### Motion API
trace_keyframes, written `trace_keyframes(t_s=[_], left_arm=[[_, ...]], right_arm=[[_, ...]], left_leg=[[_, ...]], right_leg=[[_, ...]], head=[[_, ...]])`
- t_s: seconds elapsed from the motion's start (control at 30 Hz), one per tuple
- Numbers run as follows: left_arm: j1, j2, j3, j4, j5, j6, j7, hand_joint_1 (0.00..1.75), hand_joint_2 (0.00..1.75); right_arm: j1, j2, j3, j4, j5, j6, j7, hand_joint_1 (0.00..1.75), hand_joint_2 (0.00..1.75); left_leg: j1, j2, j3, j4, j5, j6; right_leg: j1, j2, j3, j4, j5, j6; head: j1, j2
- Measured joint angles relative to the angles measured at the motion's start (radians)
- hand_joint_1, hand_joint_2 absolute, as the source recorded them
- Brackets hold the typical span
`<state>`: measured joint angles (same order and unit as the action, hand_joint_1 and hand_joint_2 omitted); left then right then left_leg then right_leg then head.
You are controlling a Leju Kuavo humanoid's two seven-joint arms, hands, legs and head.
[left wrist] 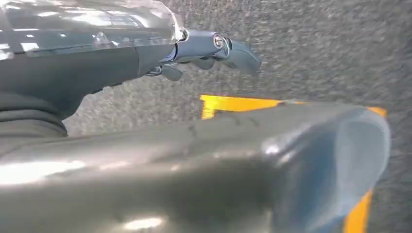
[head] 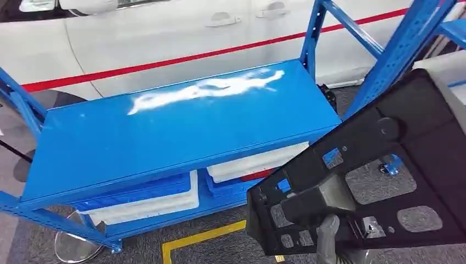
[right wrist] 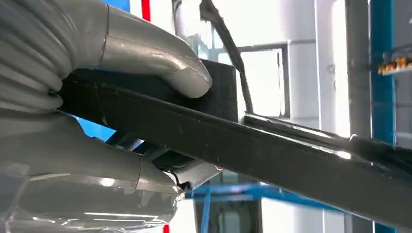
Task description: Take the parts from the cabinet and place them on the table.
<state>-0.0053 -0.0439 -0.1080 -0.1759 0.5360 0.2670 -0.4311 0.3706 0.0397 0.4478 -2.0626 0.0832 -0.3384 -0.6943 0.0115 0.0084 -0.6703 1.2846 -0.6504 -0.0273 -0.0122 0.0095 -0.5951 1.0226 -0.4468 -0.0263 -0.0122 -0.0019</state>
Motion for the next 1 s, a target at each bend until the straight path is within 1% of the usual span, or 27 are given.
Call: trace_keyframes(t_s=[0.03, 0.07, 0.1, 0.13, 0.17, 0.2, 0.23, 0.33, 0.37, 0.4, 0.43, 0.47, 0.5, 0.53, 0.57, 0.6, 0.63, 0.67, 0.7, 0.73, 0.77, 0.83, 0.87, 0.9, 0.93, 0.97, 1.0], left_arm=[[0.0, 0.0, 0.0, 0.0, 0.0, 0.0, 0.0, 0.0, 0.0], [-0.001, 0.0, 0.0, 0.0, 0.0, 0.0, 0.0, 0.0, 0.0], [-0.002, 0.0, 0.0, 0.0, 0.0, -0.002, 0.0, 0.0, 0.0], [-0.004, 0.0, 0.0, 0.0, 0.0, -0.004, 0.0, 0.0, 0.0], [-0.005, 0.001, 0.0, 0.0, 0.0, -0.006, 0.0, 0.0, 0.0], [-0.007, 0.01, 0.001, 0.0, 0.0, -0.007, 0.0, 0.0, 0.0], [-0.005, 0.008, 0.001, 0.0, 0.0, -0.008, 0.0, 0.0, 0.0], [-0.014, 0.007, 0.0, 0.0, -0.001, -0.013, 0.001, 0.0, 0.0], [-0.014, 0.004, 0.0, 0.0, -0.001, -0.013, 0.002, 0.0, 0.0], [-0.013, 0.005, 0.001, 0.0, 0.0, -0.013, 0.002, 0.0, 0.0], [-0.01, 0.006, 0.001, 0.0, -0.001, -0.013, 0.002, 0.0, 0.0], [-0.007, 0.006, 0.001, 0.0, -0.001, -0.013, 0.002, 0.0, 0.0], [-0.003, 0.005, 0.001, 0.0, -0.001, -0.015, 0.002, 0.0, 0.0], [-0.002, 0.006, 0.001, 0.0, -0.001, -0.016, 0.003, 0.0, 0.0], [-0.003, 0.005, 0.001, 0.0, -0.002, -0.018, 0.005, 0.0, 0.0], [-0.005, 0.005, 0.001, 0.0, -0.002, -0.019, 0.005, 0.0, 0.0], [-0.007, 0.005, 0.001, 0.0, -0.002, -0.02, 0.005, 0.0, 0.0], [-0.008, 0.006, 0.001, 0.0, -0.002, -0.021, 0.006, 0.0, 0.0], [-0.013, 0.01, 0.001, 0.0, -0.004, -0.021, 0.007, 0.0, 0.0], [-0.011, 0.009, 0.001, 0.0, -0.004, -0.021, 0.007, 0.0, 0.0], [-0.014, 0.008, 0.001, 0.0, -0.005, -0.023, 0.007, 0.0, 0.0], [-0.018, 0.007, 0.001, 0.0, -0.001, -0.025, 0.005, 0.0, 0.0], [-0.014, 0.007, 0.001, 0.0, -0.001, -0.027, 0.004, 0.0, 0.0], [-0.012, 0.007, 0.001, 0.0, -0.001, -0.027, 0.002, 0.0, 0.0], [-0.009, 0.006, 0.001, 0.0, -0.001, -0.027, 0.001, 0.0, 0.0], [-0.005, 0.005, 0.001, 0.0, -0.001, -0.028, 0.001, 0.0, 0.0], [-0.002, 0.005, 0.001, 0.0, -0.001, -0.028, 0.001, 0.0, 0.0]], right_arm=[[0.0, 0.0, -0.002, 0.002, 0.0, 0.0, 0.0, 1.75, 1.75], [0.001, 0.0, -0.003, 0.003, 0.0, 0.0, 0.0, 1.75, 1.75], [0.002, 0.0, -0.004, 0.004, 0.0, 0.0, 0.0, 1.75, 1.75], [0.002, 0.0, -0.006, 0.004, 0.0, 0.0, 0.0, 1.75, 1.75], [0.002, 0.0, -0.007, 0.004, 0.0, 0.0, 0.0, 1.75, 1.75], [0.001, 0.001, -0.009, 0.005, 0.0, 0.0, 0.0, 1.75, 1.75], [0.001, 0.002, -0.01, 0.005, 0.0, 0.0, 0.0, 1.75, 1.75], [0.008, 0.006, -0.013, 0.005, 0.003, 0.002, 0.0, 1.75, 1.75], [0.009, 0.006, -0.013, 0.005, 0.004, 0.003, 0.0, 1.75, 1.75], [0.014, 0.007, -0.015, 0.005, 0.005, 0.004, -0.001, 1.75, 1.75], [0.013, 0.007, -0.015, 0.006, 0.005, 0.005, 0.0, 1.75, 1.75], [0.013, 0.007, -0.016, 0.006, 0.005, 0.006, 0.0, 1.75, 1.75], [0.014, 0.007, -0.016, 0.008, 0.006, 0.006, 0.0, 1.75, 1.75], [0.015, 0.007, -0.017, 0.009, 0.008, 0.008, 0.0, 1.75, 1.75], [0.015, 0.007, -0.017, 0.011, 0.01, 0.009, 0.0, 1.75, 1.75], [0.015, 0.007, -0.017, 0.013, 0.01, 0.009, 0.0, 1.75, 1.75], [0.015, 0.007, -0.018, 0.014, 0.01, 0.01, 0.0, 1.75, 1.75], [0.015, 0.007, -0.018, 0.014, 0.011, 0.01, 0.0, 1.75, 1.75], [0.013, 0.008, -0.018, 0.014, 0.012, 0.011, 0.0, 1.75, 1.75], [0.012, 0.008, -0.019, 0.014, 0.013, 0.014, 0.0, 1.75, 1.75], [0.014, 0.011, -0.021, 0.014, 0.014, 0.014, 0.0, 1.75, 1.75], [0.019, 0.012, -0.025, 0.014, 0.016, 0.016, 0.0, 1.75, 1.75], [0.022, 0.015, -0.026, 0.014, 0.019, 0.017, -0.001, 1.75, 1.75], [0.024, 0.018, -0.028, 0.014, 0.021, 0.017, -0.001, 1.75, 1.75], [0.024, 0.021, -0.029, 0.014, 0.022, 0.017, 0.0, 1.75, 1.75], [0.024, 0.024, -0.03, 0.014, 0.023, 0.017, 0.0, 1.75, 1.75], [0.024, 0.025, -0.031, 0.014, 0.024, 0.017, 0.0, 1.75, 1.75]], left_leg=[[-0.001, -0.001, 0.005, 0.034, 0.0, 0.006], [-0.003, -0.002, 0.028, 0.025, 0.024, 0.013], [-0.007, -0.005, 0.069, -0.02, 0.062, 0.022], [-0.013, -0.016, 0.128, -0.099, 0.1, 0.034], [-0.019, -0.048, 0.193, -0.187, 0.116, 0.051], [-0.025, -0.099, 0.249, -0.279, 0.083, 0.07], [-0.023, -0.096, 0.266, -0.316, 0.083, 0.06], [-0.035, -0.065, 0.252, -0.322, 0.111, 0.068], [-0.017, -0.042, 0.246, -0.341, 0.134, 0.069], [-0.021, -0.032, 0.235, -0.346, 0.149, 0.074], [-0.021, -0.013, 0.22, -0.346, 0.16, 0.083], [-0.022, 0.004, 0.206, -0.343, 0.169, 0.078], [-0.022, 0.024, 0.191, -0.341, 0.179, 0.076], [-0.021, 0.042, 0.175, -0.336, 0.187, 0.073], [-0.02, 0.058, 0.158, -0.329, 0.195, 0.068], [-0.019, 0.075, 0.138, -0.32, 0.201, 0.063], [-0.017, 0.089, 0.12, -0.307, 0.206, 0.057], [-0.015, 0.099, 0.106, -0.292, 0.208, 0.052], [-0.02, 0.11, 0.088, -0.273, 0.209, 0.044], [-0.016, 0.115, 0.081, -0.259, 0.208, 0.037], [-0.018, 0.125, 0.087, -0.259, 0.206, 0.027], [-0.009, 0.146, 0.087, -0.267, 0.218, 0.006], [-0.003, 0.14, 0.083, -0.26, 0.22, -0.002], [0.001, 0.086, 0.076, -0.241, 0.183, -0.01], [0.002, 0.04, 0.062, -0.195, 0.12, -0.011], [0.002, 0.015, 0.043, -0.125, 0.062, -0.012], [0.002, 0.005, 0.02, -0.047, 0.021, -0.011]], right_leg=[[0.004, 0.016, -0.019, 0.001, 0.015, 0.0], [0.007, 0.031, -0.035, 0.002, 0.027, 0.001], [0.01, 0.044, -0.05, 0.003, 0.039, 0.001], [0.012, 0.061, -0.063, 0.003, 0.052, 0.003], [0.013, 0.072, -0.073, 0.003, 0.064, 0.004], [0.013, 0.08, -0.08, 0.004, 0.076, 0.009], [0.01, 0.093, -0.083, 0.001, 0.088, 0.015], [0.003, 0.127, -0.084, -0.024, 0.129, 0.039], [0.002, 0.119, -0.089, -0.018, 0.128, 0.039], [0.012, 0.065, -0.103, 0.007, 0.067, 0.04], [0.01, 0.034, -0.12, 0.066, -0.011, 0.044], [0.005, 0.015, -0.133, 0.134, -0.074, 0.05], [-0.002, 0.004, -0.143, 0.214, -0.116, 0.057], [-0.008, -0.001, -0.146, 0.271, -0.117, 0.063], [-0.016, -0.005, -0.137, 0.299, -0.086, 0.071], [-0.025, -0.009, -0.108, 0.288, -0.041, 0.078], [-0.033, -0.018, -0.057, 0.238, -0.007, 0.086], [-0.039, -0.041, 0.008, 0.162, -0.004, 0.093], [-0.041, -0.094, 0.087, 0.058, -0.066, 0.102], [-0.023, -0.094, 0.112, 0.002, -0.095, 0.079], [-0.021, -0.09, 0.102, 0.004, -0.1, 0.056], [-0.011, -0.072, 0.09, 0.005, -0.092, 0.028], [-0.015, -0.059, 0.084, -0.004, -0.075, 0.014], [-0.014, -0.051, 0.075, -0.004, -0.066, 0.008], [-0.013, -0.038, 0.063, -0.004, -0.055, 0.002], [-0.01, -0.024, 0.052, -0.003, -0.047, -0.003], [-0.004, -0.01, 0.041, -0.002, -0.039, -0.007]], head=[[0.0, 0.0], [0.0, 0.0], [0.0, 0.0], [0.0, 0.0], [0.001, 0.0], [0.002, 0.0], [0.002, 0.0], [-0.003, 0.0], [-0.005, 0.0], [-0.002, 0.0], [0.003, 0.0], [0.002, 0.0], [0.002, 0.0], [0.002, 0.0], [0.002, 0.0], [0.002, 0.0], [0.002, 0.0], [0.002, 0.0], [0.002, 0.0], [0.002, 0.0], [-0.006, 0.0], [-0.003, 0.0], [-0.002, 0.0], [-0.003, 0.0], [-0.004, 0.0], [-0.004, 0.0], [-0.004, 0.0]])
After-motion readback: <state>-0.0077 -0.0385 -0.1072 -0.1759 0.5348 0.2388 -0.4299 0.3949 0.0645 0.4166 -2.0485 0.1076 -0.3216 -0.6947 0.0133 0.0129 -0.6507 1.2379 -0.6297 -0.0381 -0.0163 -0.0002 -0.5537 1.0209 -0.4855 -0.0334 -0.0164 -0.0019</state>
